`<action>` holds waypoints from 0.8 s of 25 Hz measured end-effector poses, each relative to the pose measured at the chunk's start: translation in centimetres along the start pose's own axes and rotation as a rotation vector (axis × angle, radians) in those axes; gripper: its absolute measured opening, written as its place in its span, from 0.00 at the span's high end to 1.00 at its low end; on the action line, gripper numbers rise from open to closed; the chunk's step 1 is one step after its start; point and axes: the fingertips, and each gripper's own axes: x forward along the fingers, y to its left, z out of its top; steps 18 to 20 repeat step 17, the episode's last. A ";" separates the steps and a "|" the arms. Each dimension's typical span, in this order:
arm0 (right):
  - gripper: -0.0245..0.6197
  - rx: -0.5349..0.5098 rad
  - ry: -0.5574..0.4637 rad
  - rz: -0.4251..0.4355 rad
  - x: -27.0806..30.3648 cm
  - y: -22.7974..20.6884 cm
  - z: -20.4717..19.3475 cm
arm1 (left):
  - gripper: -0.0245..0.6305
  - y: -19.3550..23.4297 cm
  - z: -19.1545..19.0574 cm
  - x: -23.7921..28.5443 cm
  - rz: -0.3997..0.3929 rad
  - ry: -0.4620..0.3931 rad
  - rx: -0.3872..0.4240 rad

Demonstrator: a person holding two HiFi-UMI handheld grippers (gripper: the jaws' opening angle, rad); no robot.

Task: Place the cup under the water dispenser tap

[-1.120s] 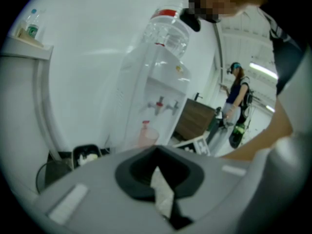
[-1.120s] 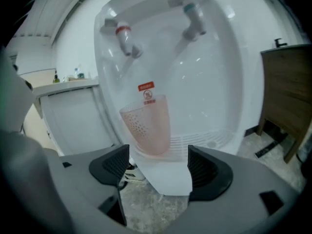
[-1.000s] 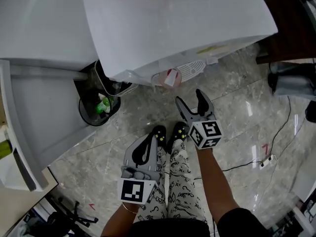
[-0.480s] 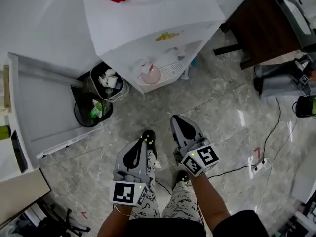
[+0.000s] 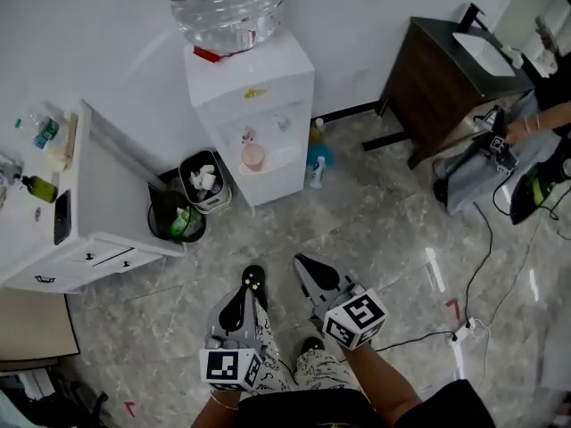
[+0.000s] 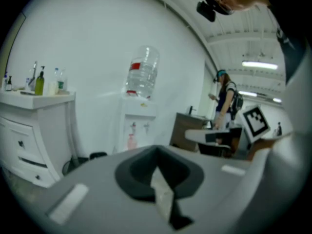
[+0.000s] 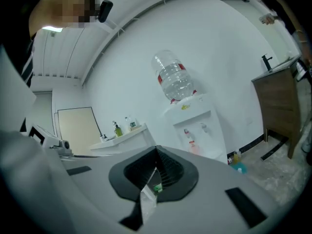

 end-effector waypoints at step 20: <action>0.94 -0.069 -0.094 0.027 -15.5 14.2 14.2 | 0.97 -4.9 18.5 -15.7 -0.096 -0.224 0.139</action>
